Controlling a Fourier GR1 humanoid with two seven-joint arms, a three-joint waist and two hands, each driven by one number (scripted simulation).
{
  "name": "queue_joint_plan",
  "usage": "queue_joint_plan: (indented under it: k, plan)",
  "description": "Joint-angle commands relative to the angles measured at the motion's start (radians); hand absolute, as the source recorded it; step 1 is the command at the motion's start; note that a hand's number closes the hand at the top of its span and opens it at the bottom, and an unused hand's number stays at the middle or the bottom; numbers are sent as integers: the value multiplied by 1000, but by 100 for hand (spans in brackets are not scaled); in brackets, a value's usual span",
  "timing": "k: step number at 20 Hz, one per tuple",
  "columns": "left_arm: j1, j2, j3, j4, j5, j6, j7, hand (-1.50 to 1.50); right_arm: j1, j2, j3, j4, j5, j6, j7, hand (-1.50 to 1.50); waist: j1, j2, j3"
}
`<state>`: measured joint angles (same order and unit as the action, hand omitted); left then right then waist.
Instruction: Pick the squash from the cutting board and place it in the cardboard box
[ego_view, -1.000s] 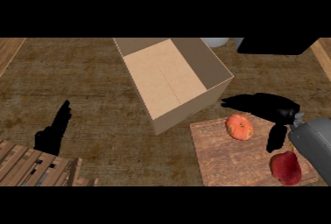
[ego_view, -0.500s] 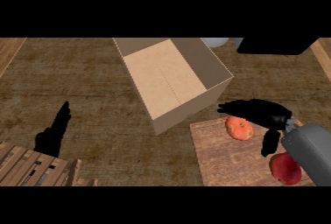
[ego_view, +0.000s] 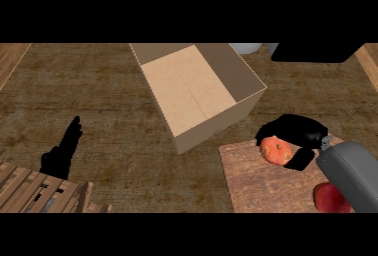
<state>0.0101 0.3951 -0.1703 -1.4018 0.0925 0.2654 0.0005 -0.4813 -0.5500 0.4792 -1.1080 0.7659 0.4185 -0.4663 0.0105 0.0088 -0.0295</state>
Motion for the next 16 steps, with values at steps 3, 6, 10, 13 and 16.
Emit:
queue_joint_plan:
  k: [3,6,10,13,16]
  plan:
    - [-27,14,-17,-74,-35,10,32,0,9,30,-43,18,54,-197,-29,150,-4,-9,31]
    - [-31,30,4,-68,-21,-10,30,0,27,33,-54,-25,54,-226,-51,150,-9,-11,31]
    - [-54,16,-9,-88,-34,0,70,0,-25,55,-103,-24,28,-202,-41,150,-7,-11,31]
    - [-15,-1,-15,-59,-38,8,6,0,5,79,-219,42,53,-275,279,150,-21,-14,30]
    - [-9,6,23,-36,-13,15,15,0,53,57,-318,65,82,-343,529,150,-76,-27,28]
